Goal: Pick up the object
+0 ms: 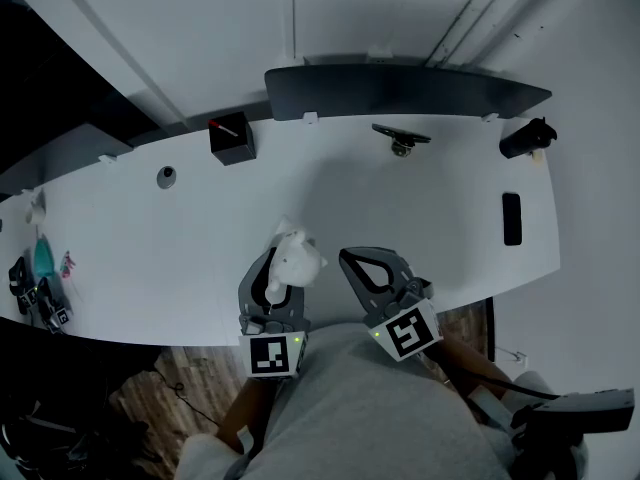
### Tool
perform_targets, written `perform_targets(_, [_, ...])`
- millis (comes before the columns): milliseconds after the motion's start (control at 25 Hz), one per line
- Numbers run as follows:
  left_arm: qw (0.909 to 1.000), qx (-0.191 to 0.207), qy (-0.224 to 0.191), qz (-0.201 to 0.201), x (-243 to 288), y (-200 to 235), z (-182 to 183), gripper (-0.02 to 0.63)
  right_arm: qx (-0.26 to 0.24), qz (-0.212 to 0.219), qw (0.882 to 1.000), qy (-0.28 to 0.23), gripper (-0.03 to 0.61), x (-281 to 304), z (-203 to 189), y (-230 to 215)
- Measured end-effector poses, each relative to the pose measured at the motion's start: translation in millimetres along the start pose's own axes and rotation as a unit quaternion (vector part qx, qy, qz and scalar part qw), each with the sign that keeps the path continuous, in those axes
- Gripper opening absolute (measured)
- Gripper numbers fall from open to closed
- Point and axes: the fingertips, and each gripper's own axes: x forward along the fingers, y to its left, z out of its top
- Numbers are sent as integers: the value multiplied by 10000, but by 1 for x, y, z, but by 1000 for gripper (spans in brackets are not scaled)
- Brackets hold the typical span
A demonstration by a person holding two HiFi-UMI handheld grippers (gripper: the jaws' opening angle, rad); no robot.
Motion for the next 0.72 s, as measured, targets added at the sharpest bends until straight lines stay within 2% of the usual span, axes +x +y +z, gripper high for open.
perform_targets(560, [9990,348,-160,-227,-10,5,1,140,125,-7,9999,113,2,3,7,21])
perform_targets(720, [9990,343,-137,-265,-13,10,-3,140,161,-82,9996,215,1,7,7,27])
